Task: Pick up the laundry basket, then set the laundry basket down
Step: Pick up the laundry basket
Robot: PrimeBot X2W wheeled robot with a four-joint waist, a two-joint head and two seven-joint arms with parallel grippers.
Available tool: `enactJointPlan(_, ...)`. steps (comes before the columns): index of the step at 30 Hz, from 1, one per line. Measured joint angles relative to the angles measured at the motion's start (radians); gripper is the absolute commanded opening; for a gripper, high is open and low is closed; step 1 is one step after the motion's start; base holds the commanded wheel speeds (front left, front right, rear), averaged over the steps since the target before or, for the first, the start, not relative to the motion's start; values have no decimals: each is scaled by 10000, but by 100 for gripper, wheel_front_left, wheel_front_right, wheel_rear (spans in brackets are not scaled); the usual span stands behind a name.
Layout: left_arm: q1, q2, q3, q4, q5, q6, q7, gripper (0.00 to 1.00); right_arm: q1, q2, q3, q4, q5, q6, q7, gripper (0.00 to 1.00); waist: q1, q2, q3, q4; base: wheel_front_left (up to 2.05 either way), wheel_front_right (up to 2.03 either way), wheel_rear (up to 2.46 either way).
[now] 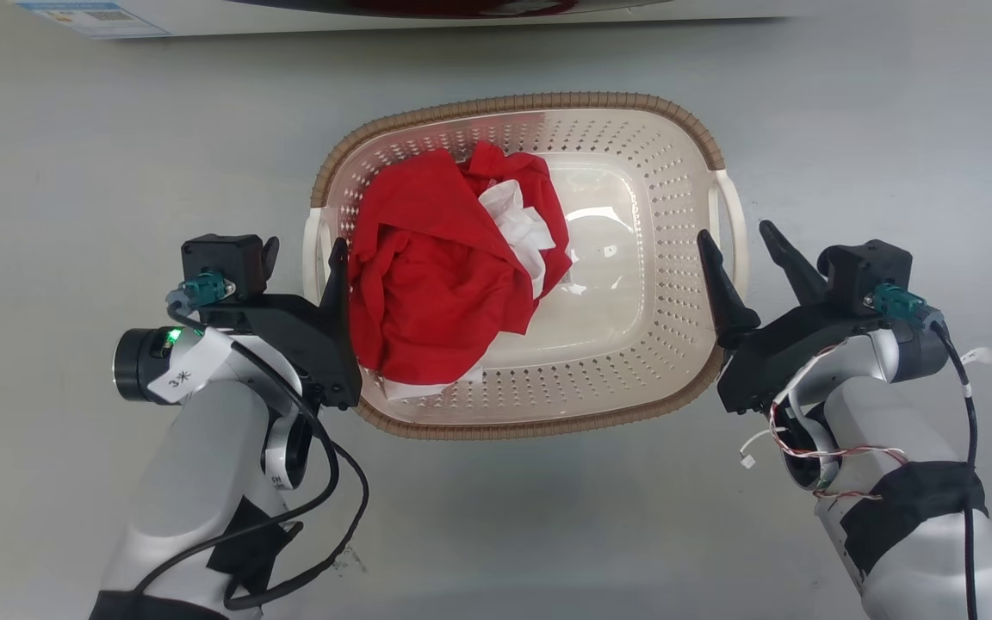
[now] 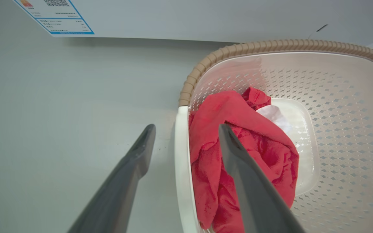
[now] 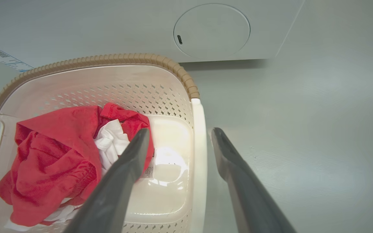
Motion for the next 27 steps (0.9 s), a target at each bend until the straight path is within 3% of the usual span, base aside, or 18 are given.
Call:
enactJointPlan(17, -1145, -40, 184, 1889, -550, -393, 464, 100, -1073, 180, 213, 1766, 75, 299, 330, 100, 0, -1, 718, -152, 0, 0, 0)
enactJointPlan(18, -1242, -46, 209, 1996, -554, -391, 462, 32, -1131, 182, 238, 1854, 75, 355, 328, 42, 0, -1, 756, -151, 0, 0, 0)
enactJointPlan(19, -1307, -46, 222, 2096, -554, -389, 454, 11, -1198, 188, 255, 1952, 75, 366, 326, 0, 0, -1, 787, -149, 0, 0, 0)
enactJointPlan(20, -1346, -52, 251, 2194, -562, -393, 451, 0, -1245, 188, 305, 2038, 73, 428, 326, 0, 0, 0, 804, -146, 0, 0, 0)
enactJointPlan(27, -1531, -209, 286, 2778, -650, -468, 351, 0, -1467, 334, 414, 2596, 77, 587, 222, 0, 0, -1, 735, -142, 0, 0, 0)
